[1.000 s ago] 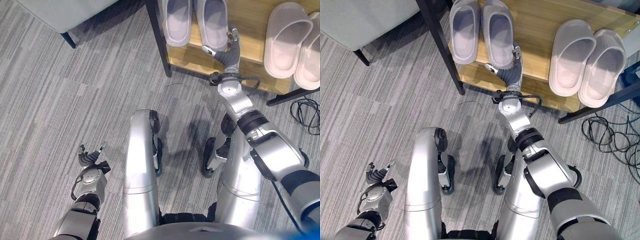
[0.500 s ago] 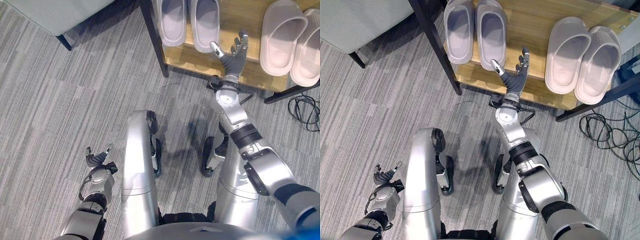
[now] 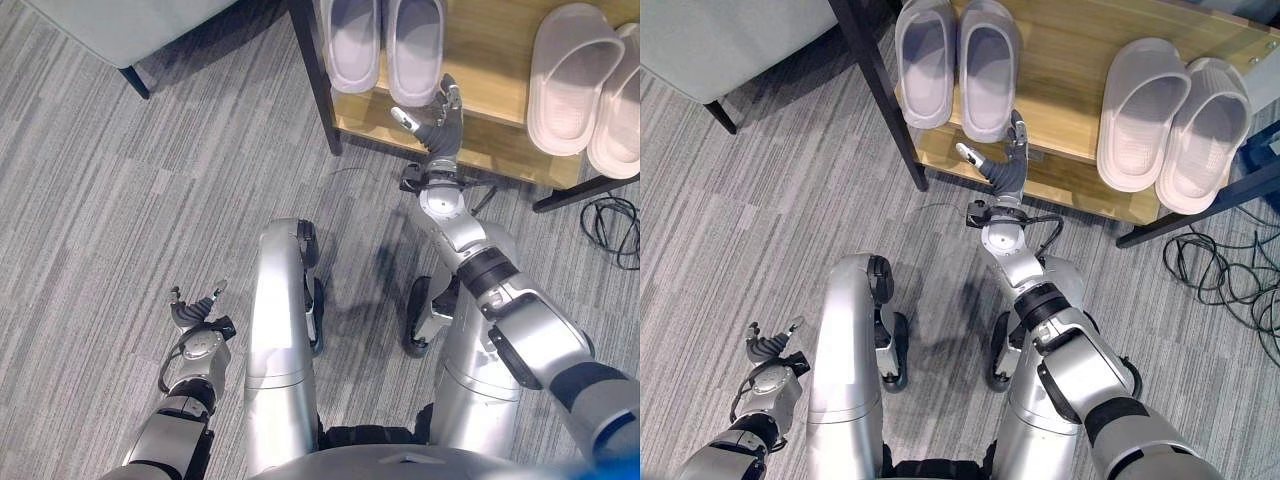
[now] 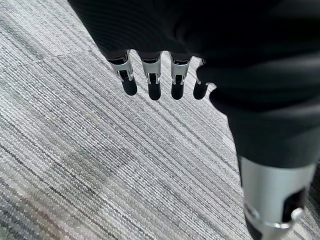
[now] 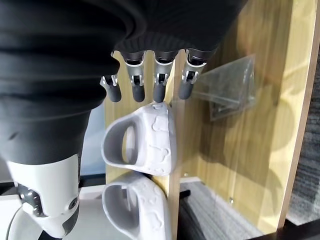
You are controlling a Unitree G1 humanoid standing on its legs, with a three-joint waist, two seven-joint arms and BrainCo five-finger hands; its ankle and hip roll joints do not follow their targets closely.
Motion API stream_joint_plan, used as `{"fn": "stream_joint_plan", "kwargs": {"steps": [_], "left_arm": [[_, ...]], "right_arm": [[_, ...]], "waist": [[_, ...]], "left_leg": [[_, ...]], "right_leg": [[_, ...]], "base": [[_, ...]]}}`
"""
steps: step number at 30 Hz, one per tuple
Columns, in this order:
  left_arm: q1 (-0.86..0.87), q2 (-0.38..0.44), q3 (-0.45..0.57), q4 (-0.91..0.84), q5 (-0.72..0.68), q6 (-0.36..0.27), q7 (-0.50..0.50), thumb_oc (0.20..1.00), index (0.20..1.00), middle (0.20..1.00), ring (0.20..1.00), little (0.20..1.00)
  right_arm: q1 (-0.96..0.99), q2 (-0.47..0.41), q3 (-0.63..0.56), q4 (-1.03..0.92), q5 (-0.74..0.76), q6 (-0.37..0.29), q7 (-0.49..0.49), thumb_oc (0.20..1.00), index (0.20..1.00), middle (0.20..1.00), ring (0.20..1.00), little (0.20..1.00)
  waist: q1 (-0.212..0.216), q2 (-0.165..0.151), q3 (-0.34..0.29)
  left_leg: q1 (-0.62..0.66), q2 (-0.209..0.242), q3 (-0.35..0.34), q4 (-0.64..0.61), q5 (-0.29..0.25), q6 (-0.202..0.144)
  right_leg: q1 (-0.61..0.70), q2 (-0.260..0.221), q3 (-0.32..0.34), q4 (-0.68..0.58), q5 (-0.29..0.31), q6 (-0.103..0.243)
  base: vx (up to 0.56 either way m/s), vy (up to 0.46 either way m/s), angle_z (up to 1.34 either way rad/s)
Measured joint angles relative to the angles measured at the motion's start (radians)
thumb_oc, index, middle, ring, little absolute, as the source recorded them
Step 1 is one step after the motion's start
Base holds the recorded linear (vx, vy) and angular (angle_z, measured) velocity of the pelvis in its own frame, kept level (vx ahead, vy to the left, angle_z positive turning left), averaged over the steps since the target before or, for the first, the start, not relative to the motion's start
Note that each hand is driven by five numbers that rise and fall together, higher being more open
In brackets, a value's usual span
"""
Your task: Arrange the slippers neatly on the shoe rack.
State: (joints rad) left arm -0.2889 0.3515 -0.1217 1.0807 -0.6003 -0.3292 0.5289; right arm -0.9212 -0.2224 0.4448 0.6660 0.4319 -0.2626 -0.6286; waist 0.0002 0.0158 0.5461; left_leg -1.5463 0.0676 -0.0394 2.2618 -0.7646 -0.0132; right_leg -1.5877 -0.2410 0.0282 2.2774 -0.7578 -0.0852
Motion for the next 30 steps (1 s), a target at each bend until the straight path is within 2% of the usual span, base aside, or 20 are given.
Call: {"fn": "stream_joint_plan", "kwargs": {"steps": [8, 10, 14, 17, 18, 19, 21, 22, 24, 25, 26, 27, 28, 30], "left_arm": [[-0.009, -0.001, -0.001, 0.001, -0.010, 0.015, -0.005, 1.000, 1.000, 1.000, 1.000, 1.000], [-0.009, -0.005, -0.001, -0.001, -0.008, 0.017, -0.004, 1.000, 1.000, 1.000, 1.000, 1.000], [0.008, -0.006, 0.004, -0.045, -0.005, 0.020, 0.001, 1.000, 1.000, 1.000, 1.000, 1.000], [0.019, -0.009, 0.017, -0.056, 0.004, 0.021, 0.002, 1.000, 1.000, 1.000, 1.000, 1.000], [0.043, -0.009, 0.018, -0.100, 0.008, 0.020, 0.002, 1.000, 1.000, 1.000, 1.000, 1.000], [0.069, -0.012, 0.017, -0.186, 0.046, 0.022, 0.001, 1.000, 1.000, 1.000, 1.000, 1.000], [0.098, -0.021, 0.069, -0.299, 0.077, 0.014, 0.001, 1.000, 1.000, 1.000, 1.000, 1.000], [0.091, -0.020, 0.088, -0.319, 0.081, 0.012, 0.003, 1.000, 1.000, 1.000, 1.000, 1.000], [0.033, -0.006, 0.095, -0.353, 0.084, 0.012, 0.022, 1.000, 1.000, 1.000, 1.000, 1.000], [-0.015, 0.014, 0.106, -0.421, 0.102, 0.012, 0.034, 1.000, 1.000, 1.000, 1.000, 1.000], [-0.060, 0.042, 0.112, -0.508, 0.124, 0.008, 0.039, 1.000, 1.000, 1.000, 1.000, 1.000], [-0.080, 0.053, 0.112, -0.560, 0.129, 0.001, 0.039, 1.000, 1.000, 1.000, 1.000, 1.000], [-0.097, 0.074, 0.113, -0.617, 0.184, -0.025, 0.047, 1.000, 1.000, 1.000, 1.000, 1.000], [-0.121, 0.122, 0.112, -0.654, 0.243, -0.052, 0.066, 1.000, 1.000, 1.000, 1.000, 1.000]], "right_arm": [[-0.006, 0.006, 0.032, -0.038, 0.032, 0.019, 0.028, 1.000, 1.000, 1.000, 1.000, 1.000], [0.063, 0.006, -0.030, -0.145, 0.015, 0.017, 0.024, 1.000, 1.000, 1.000, 1.000, 1.000], [0.146, -0.048, -0.164, -0.255, -0.058, 0.015, -0.049, 1.000, 1.000, 1.000, 1.000, 1.000], [0.335, -0.152, -0.182, -0.569, -0.101, 0.013, -0.034, 1.000, 1.000, 1.000, 1.000, 1.000], [0.488, -0.189, -0.200, -0.737, -0.139, -0.026, -0.009, 1.000, 1.000, 1.000, 1.000, 1.000], [0.670, -0.191, -0.238, -0.789, -0.141, -0.031, 0.025, 1.000, 1.000, 1.000, 1.000, 1.000], [0.830, -0.188, -0.271, -0.807, -0.141, -0.031, 0.053, 1.000, 1.000, 1.000, 1.000, 1.000], [0.850, -0.184, -0.273, -0.757, -0.141, -0.029, 0.069, 1.000, 1.000, 1.000, 1.000, 1.000], [0.812, -0.182, -0.276, -0.694, -0.132, -0.030, 0.094, 1.000, 1.000, 1.000, 1.000, 1.000], [0.776, -0.181, -0.283, -0.647, -0.140, -0.032, 0.109, 1.000, 1.000, 1.000, 1.000, 1.000], [0.748, -0.179, -0.297, -0.581, -0.141, -0.030, 0.117, 1.000, 1.000, 1.000, 1.000, 1.000], [0.752, -0.175, -0.313, -0.557, -0.141, -0.029, 0.117, 1.000, 1.000, 1.000, 1.000, 1.000], [0.759, -0.168, -0.341, -0.507, -0.143, -0.030, 0.124, 1.000, 1.000, 1.000, 1.000, 1.000], [0.769, -0.161, -0.385, -0.465, -0.141, -0.027, 0.120, 1.000, 1.000, 1.000, 1.000, 1.000]], "waist": [[-0.015, -0.008, 0.004], [-0.012, -0.011, 0.005], [-0.018, -0.015, 0.008], [-0.036, -0.023, 0.010], [-0.054, -0.037, 0.011], [-0.090, -0.057, 0.012], [-0.097, -0.063, 0.013], [-0.102, -0.066, 0.012], [-0.090, -0.076, 0.008], [-0.088, -0.080, 0.009], [-0.076, -0.082, 0.010], [-0.063, -0.083, 0.011], [-0.043, -0.074, 0.009], [-0.039, -0.066, -0.023]], "left_leg": [[0.000, 0.001, 0.000, -0.001, -0.002, -0.003], [-0.001, 0.001, 0.000, -0.001, -0.004, -0.003], [-0.001, 0.002, 0.002, 0.000, -0.008, -0.001], [-0.001, 0.001, 0.002, 0.002, -0.013, -0.005], [-0.001, 0.002, 0.001, 0.003, -0.018, -0.003], [0.010, 0.004, 0.003, 0.002, -0.026, -0.004], [0.010, 0.004, 0.005, -0.013, -0.027, -0.004], [0.013, 0.005, 0.010, -0.044, -0.026, -0.005], [0.033, 0.021, 0.035, -0.204, 0.033, 0.004], [0.048, 0.019, 0.056, -0.365, 0.107, 0.009], [0.081, -0.002, 0.061, -0.530, 0.179, -0.009], [0.113, -0.025, 0.050, -0.597, 0.210, -0.015], [0.172, -0.052, 0.008, -0.660, 0.221, -0.016], [0.210, -0.070, -0.018, -0.740, 0.246, -0.038]], "right_leg": [[-0.002, 0.006, 0.000, -0.001, -0.002, 0.004], [-0.003, 0.007, 0.000, -0.001, -0.003, 0.005], [-0.003, 0.007, 0.001, -0.002, -0.003, 0.005], [-0.004, 0.010, 0.003, -0.001, -0.006, 0.012], [-0.004, 0.011, 0.003, 0.000, -0.009, 0.016], [0.003, 0.016, 0.004, -0.004, -0.012, 0.021], [0.000, 0.018, 0.004, -0.019, -0.013, 0.021], [-0.004, 0.021, -0.001, -0.051, 0.001, 0.013], [-0.003, 0.033, -0.016, -0.207, 0.071, -0.003], [0.011, 0.035, -0.032, -0.357, 0.135, -0.012], [0.047, 0.037, -0.047, -0.510, 0.198, 0.015], [0.081, 0.037, -0.049, -0.569, 0.217, 0.008], [0.152, 0.029, -0.071, -0.633, 0.221, 0.001], [0.216, 0.017, -0.105, -0.708, 0.225, 0.005]], "base": [[0.00, 0.000, 0.00], [0.00, 0.000, 0.00], [0.00, 0.000, 0.00], [0.00, 0.000, 0.00], [0.01, 0.018, -0.07], [0.00, 0.029, -0.07], [-0.06, 0.027, -0.11], [-0.15, 0.022, -0.27], [-0.24, 0.045, -0.30], [-0.20, 0.069, -0.08], [-0.14, 0.086, 0.10], [-0.09, 0.069, 0.10], [-0.06, 0.054, 0.15], [-0.04, 0.084, 0.26]]}}
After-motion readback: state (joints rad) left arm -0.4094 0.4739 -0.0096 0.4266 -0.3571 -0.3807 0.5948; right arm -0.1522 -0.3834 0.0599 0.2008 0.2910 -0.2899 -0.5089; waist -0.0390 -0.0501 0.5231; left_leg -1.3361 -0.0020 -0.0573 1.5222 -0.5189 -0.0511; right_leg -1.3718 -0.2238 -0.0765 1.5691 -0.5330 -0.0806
